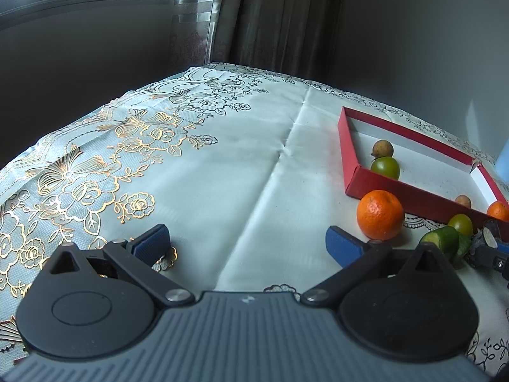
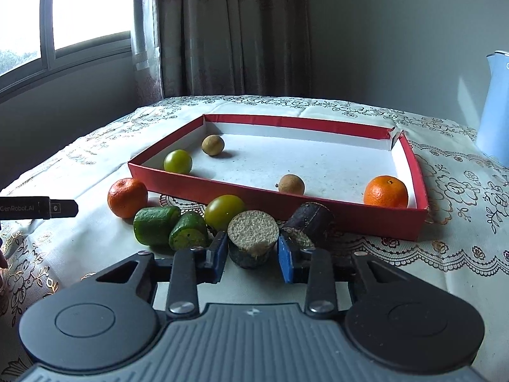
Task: Organize fruits
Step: 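Lift the cut root piece with the right gripper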
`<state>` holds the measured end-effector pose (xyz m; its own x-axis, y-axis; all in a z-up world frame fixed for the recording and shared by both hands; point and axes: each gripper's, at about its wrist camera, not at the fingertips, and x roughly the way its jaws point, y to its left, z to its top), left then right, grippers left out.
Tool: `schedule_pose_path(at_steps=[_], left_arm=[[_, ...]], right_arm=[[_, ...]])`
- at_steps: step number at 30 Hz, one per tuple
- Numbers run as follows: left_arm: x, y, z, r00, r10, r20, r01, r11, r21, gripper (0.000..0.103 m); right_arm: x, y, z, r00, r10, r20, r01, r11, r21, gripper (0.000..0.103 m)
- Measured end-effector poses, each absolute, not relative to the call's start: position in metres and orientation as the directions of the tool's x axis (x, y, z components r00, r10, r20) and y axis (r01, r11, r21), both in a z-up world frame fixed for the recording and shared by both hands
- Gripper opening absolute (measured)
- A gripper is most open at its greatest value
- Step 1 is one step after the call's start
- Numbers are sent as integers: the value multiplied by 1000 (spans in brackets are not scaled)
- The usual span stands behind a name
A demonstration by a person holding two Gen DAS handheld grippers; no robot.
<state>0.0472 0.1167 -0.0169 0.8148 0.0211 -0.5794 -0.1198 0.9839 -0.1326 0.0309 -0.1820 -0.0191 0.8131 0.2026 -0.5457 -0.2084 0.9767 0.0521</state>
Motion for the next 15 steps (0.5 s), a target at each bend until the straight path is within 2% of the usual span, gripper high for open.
schedule_pose_path(at_steps=[15], left_arm=[[48,114,-17,810,30,-586,-122,986,-118,103]], right_arm=[[-14,-198,-9,864,195,-465,-195,980,48,33]])
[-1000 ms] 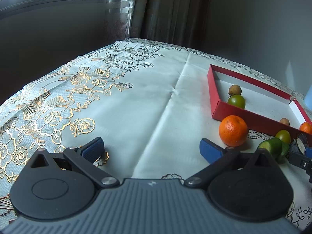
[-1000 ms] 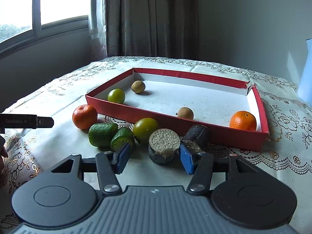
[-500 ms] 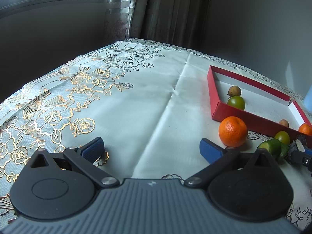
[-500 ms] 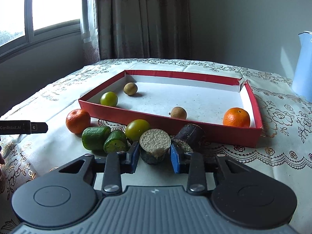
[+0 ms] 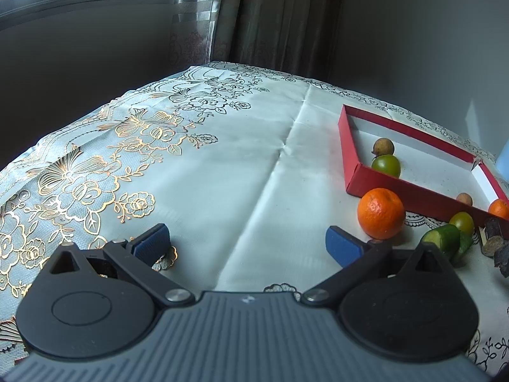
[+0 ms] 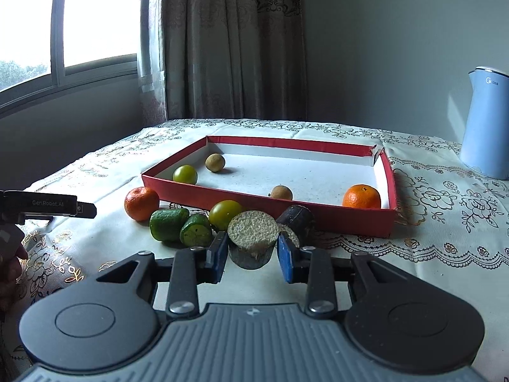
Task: Organize fruits
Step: 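Lift the cut root piece with the right gripper, then carry the cut root piece into the tray and open the right gripper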
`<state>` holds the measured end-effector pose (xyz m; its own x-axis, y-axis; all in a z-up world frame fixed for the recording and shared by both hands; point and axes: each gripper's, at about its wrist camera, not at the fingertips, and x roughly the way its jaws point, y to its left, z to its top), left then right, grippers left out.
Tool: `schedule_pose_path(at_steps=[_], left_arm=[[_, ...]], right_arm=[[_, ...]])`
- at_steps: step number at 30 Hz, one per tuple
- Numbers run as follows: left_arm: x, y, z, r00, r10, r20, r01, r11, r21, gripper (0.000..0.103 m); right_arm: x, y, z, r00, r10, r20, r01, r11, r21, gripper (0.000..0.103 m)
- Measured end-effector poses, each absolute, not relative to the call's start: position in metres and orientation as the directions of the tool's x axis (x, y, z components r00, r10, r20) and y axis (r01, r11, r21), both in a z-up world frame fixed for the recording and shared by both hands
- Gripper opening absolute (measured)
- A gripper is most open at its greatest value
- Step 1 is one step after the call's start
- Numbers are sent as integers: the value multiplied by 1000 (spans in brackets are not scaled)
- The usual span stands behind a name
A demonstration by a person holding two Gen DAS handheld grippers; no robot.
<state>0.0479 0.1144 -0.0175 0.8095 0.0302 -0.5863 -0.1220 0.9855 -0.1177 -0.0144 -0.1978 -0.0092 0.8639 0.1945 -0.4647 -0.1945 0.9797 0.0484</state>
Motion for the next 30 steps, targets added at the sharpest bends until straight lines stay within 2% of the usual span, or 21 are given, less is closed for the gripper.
schedule_pose_path(at_steps=[8,19,30], left_arm=[[49,108,-18,795,67,-603,-132,989,-65,103],[49,106,-19,788,88,-609,-140,989,-38,103],[49,108,-18,793,77,-604,-137,989,-54,103]], right_arm=[[-17,-204,-11,867,199,-458,-187,980,72,33],[22,-213,19,912,136,-386,-134,990,34,32],[78,-226,21,906,91,-414,-72,995,63,32]])
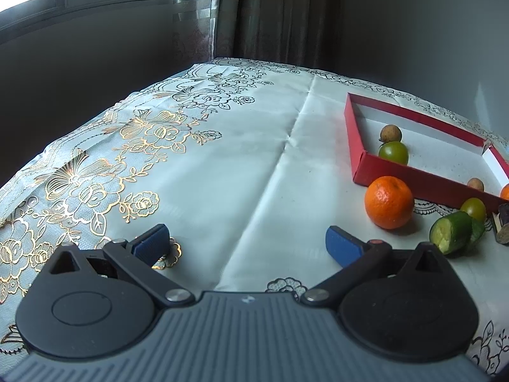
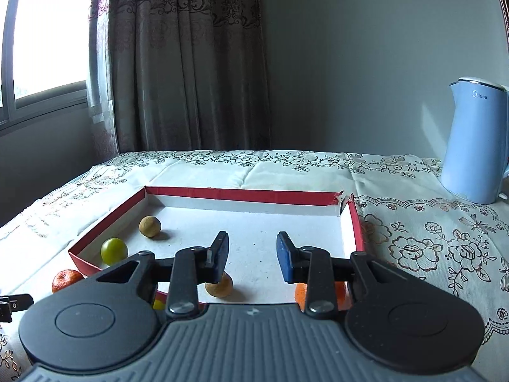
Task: Organize fruits
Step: 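Carry the cut root piece into the tray and open the right gripper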
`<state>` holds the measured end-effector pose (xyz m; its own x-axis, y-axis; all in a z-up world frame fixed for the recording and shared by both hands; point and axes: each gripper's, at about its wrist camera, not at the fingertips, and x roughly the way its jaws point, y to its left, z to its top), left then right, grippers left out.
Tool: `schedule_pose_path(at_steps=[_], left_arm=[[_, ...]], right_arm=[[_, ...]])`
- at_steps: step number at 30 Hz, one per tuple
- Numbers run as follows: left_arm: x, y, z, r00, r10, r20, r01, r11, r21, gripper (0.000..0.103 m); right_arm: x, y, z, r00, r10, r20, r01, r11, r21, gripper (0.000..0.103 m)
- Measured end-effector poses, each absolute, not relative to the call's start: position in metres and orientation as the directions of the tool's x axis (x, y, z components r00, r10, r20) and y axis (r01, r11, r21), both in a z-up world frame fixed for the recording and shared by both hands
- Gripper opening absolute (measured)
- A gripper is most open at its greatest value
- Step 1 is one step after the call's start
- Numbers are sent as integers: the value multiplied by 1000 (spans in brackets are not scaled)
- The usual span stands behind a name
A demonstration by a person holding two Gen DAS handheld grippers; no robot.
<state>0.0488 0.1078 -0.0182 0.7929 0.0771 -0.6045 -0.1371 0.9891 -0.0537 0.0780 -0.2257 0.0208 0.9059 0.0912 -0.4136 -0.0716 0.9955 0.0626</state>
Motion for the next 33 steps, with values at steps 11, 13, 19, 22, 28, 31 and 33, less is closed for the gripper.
schedule_pose_path(at_steps=[11,13,19,22,28,31,33], left_arm=[[47,111,-17,804,61,-592,-136,987,-83,103],[47,111,-17,802,60,-594,-136,987,-85,103],[47,110,-17,800,64,-597,-137,987,-78,103],[47,110,-17,799,64,-597,-137,987,-78,103],[48,110,-17,798,65,-599,-137,988,-75,103],[48,110,-17,797,69,-600,-138,988,-69,103],[48,110,-18,797,70,-601,-138,988,-68,103]], right_arm=[[9,-260,17,883,70,-464,-65,998,27,47],[9,-258,9,859,93,-503,-92,995,28,47],[21,-251,-11,821,83,-565,-91,996,14,47],[29,-253,-19,801,92,-592,-87,996,37,47],[25,-251,-21,813,99,-574,-95,995,38,35],[15,-246,-7,853,100,-512,-102,994,24,34],[17,-246,5,871,106,-481,-105,994,28,34]])
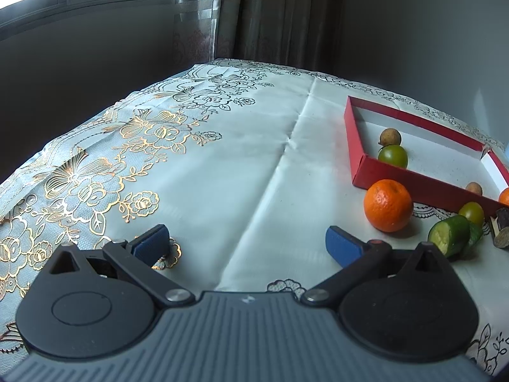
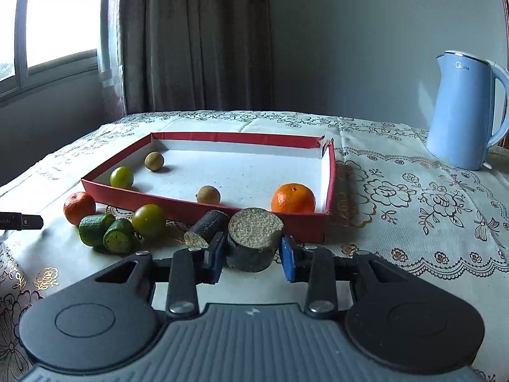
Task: Organize fruits
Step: 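Carry the cut root piece into the tray and open the right gripper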
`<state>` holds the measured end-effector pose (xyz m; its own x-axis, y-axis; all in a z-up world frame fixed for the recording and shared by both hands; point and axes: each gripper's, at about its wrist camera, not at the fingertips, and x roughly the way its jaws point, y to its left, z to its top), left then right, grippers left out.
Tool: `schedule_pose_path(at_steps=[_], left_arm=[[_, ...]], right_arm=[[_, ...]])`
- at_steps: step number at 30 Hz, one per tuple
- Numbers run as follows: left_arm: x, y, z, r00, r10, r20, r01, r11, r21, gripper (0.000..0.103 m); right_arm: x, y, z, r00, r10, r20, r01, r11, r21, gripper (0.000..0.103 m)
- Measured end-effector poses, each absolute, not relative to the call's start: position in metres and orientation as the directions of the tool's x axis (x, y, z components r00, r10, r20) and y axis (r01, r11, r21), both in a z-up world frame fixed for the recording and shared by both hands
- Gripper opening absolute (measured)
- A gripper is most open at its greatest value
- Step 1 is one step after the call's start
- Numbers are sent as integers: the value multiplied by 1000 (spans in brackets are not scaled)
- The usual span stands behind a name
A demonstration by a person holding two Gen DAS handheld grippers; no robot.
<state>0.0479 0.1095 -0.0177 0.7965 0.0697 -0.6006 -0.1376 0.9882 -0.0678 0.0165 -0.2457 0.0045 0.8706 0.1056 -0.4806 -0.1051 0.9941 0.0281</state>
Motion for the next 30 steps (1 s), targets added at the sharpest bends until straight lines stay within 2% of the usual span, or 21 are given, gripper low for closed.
schedule_pose_path(at_steps=[6,16,19,21,24,27,30], left_arm=[[48,109,-18,796,70,-601,-137,988,-67,103],[48,109,-18,799,65,-598,-137,988,-75,103],[47,110,-17,799,63,-598,-136,988,-78,103],[47,110,-18,798,64,-599,-136,988,-75,103],[48,110,-18,795,68,-603,-136,988,-68,103],[50,107,-18,786,83,-612,-136,990,-41,103],[50,105,-18,782,92,-616,-136,990,-25,103]], right_arm=[[51,-240,26,895,109,-433,-101,994,43,34],[98,-234,6,860,91,-502,-77,996,49,37],[89,-240,6,868,71,-492,-47,997,60,45],[75,-249,8,880,75,-468,-38,995,87,59],[48,-264,7,897,44,-440,-12,997,75,71],[22,-275,0,903,-8,-430,31,999,45,79],[11,-282,-10,875,-10,-484,39,998,51,84]])
